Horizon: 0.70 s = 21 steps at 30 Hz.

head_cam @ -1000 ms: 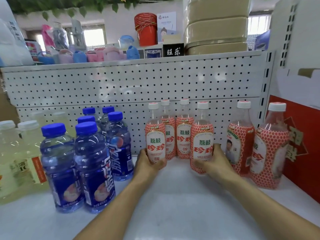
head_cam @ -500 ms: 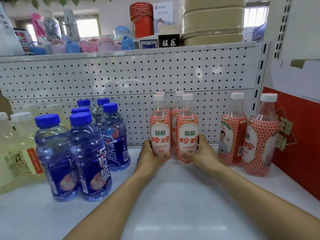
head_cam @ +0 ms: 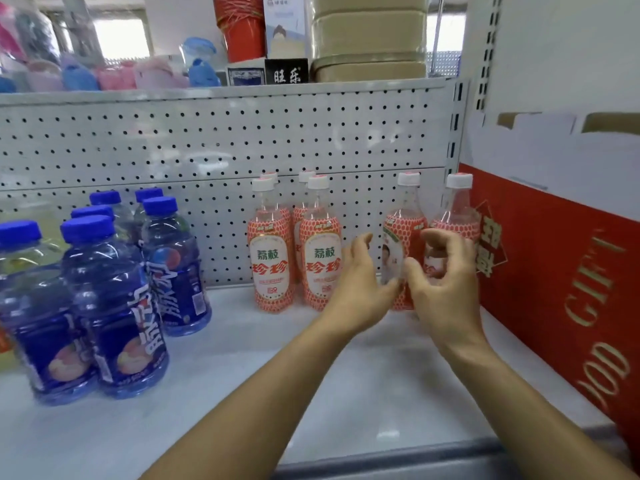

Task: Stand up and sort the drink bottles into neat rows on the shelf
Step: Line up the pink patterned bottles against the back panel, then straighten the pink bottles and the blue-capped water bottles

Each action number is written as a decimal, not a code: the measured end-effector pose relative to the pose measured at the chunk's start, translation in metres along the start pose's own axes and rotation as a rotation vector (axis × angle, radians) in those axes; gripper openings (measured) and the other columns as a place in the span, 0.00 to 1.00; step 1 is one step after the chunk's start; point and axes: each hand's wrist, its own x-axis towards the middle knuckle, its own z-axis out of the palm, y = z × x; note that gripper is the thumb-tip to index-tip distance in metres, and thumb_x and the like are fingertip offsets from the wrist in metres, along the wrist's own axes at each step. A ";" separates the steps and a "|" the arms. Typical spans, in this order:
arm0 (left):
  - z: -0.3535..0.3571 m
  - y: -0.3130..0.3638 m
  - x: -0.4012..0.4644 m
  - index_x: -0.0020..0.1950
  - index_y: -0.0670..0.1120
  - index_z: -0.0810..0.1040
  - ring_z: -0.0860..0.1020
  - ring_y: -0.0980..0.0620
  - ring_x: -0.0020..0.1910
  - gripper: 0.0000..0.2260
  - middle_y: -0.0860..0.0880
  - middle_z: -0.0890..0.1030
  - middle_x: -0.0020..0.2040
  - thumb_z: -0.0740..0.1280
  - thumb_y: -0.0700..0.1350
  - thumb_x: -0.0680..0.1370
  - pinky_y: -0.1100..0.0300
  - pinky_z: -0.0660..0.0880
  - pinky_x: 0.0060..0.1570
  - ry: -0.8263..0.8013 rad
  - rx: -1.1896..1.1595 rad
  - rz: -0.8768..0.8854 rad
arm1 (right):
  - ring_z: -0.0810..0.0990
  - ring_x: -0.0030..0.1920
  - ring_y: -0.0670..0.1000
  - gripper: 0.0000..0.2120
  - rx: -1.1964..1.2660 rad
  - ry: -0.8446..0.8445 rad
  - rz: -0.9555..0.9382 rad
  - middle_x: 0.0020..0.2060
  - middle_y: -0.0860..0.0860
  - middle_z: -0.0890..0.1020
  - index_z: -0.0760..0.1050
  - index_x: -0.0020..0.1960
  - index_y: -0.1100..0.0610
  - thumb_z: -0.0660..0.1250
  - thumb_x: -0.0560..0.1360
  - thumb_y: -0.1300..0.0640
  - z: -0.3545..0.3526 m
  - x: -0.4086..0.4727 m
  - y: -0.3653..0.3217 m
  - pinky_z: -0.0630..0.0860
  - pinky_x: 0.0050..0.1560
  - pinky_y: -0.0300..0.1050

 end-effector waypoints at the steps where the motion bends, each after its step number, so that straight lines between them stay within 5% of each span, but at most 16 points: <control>1: 0.008 0.004 0.010 0.79 0.47 0.50 0.62 0.47 0.75 0.40 0.47 0.58 0.77 0.72 0.47 0.76 0.51 0.62 0.74 -0.025 -0.060 -0.063 | 0.72 0.58 0.47 0.20 -0.006 0.042 0.038 0.56 0.45 0.70 0.69 0.61 0.50 0.70 0.72 0.61 -0.009 0.002 0.005 0.72 0.63 0.50; 4: 0.023 0.010 0.040 0.78 0.45 0.49 0.69 0.43 0.70 0.41 0.43 0.68 0.72 0.73 0.38 0.74 0.46 0.66 0.71 -0.108 -0.299 -0.296 | 0.68 0.63 0.48 0.30 -0.041 0.034 0.158 0.59 0.47 0.65 0.63 0.67 0.53 0.73 0.71 0.62 -0.030 0.009 0.020 0.68 0.68 0.49; 9: 0.035 -0.008 0.055 0.63 0.43 0.70 0.81 0.47 0.56 0.29 0.45 0.82 0.56 0.78 0.36 0.66 0.41 0.74 0.64 -0.218 -0.338 -0.358 | 0.74 0.63 0.52 0.45 0.031 -0.232 0.426 0.65 0.51 0.73 0.56 0.73 0.53 0.80 0.66 0.59 -0.042 0.026 0.046 0.73 0.65 0.55; 12: 0.028 -0.013 0.043 0.62 0.45 0.75 0.83 0.48 0.54 0.27 0.48 0.84 0.53 0.80 0.41 0.65 0.46 0.77 0.60 -0.257 -0.359 -0.314 | 0.78 0.54 0.47 0.49 0.123 -0.333 0.497 0.61 0.49 0.76 0.55 0.75 0.54 0.81 0.63 0.59 -0.043 0.026 0.049 0.76 0.52 0.41; 15: 0.022 -0.023 0.024 0.65 0.47 0.69 0.82 0.51 0.54 0.33 0.49 0.82 0.56 0.81 0.43 0.65 0.58 0.79 0.50 -0.244 -0.372 -0.287 | 0.76 0.50 0.45 0.49 0.132 -0.340 0.487 0.58 0.48 0.75 0.55 0.75 0.54 0.80 0.63 0.61 -0.044 0.022 0.050 0.73 0.43 0.34; 18: 0.016 -0.029 0.010 0.65 0.48 0.65 0.80 0.53 0.54 0.33 0.50 0.79 0.56 0.80 0.41 0.67 0.55 0.79 0.55 -0.237 -0.371 -0.292 | 0.78 0.50 0.43 0.49 0.123 -0.370 0.481 0.57 0.47 0.78 0.59 0.73 0.54 0.82 0.59 0.52 -0.041 0.021 0.049 0.76 0.52 0.43; 21: 0.012 -0.024 0.003 0.64 0.50 0.65 0.79 0.57 0.51 0.31 0.52 0.79 0.55 0.79 0.41 0.68 0.62 0.78 0.49 -0.199 -0.362 -0.255 | 0.81 0.55 0.48 0.54 0.086 -0.415 0.480 0.58 0.49 0.81 0.62 0.71 0.54 0.81 0.51 0.43 -0.038 0.018 0.043 0.77 0.59 0.53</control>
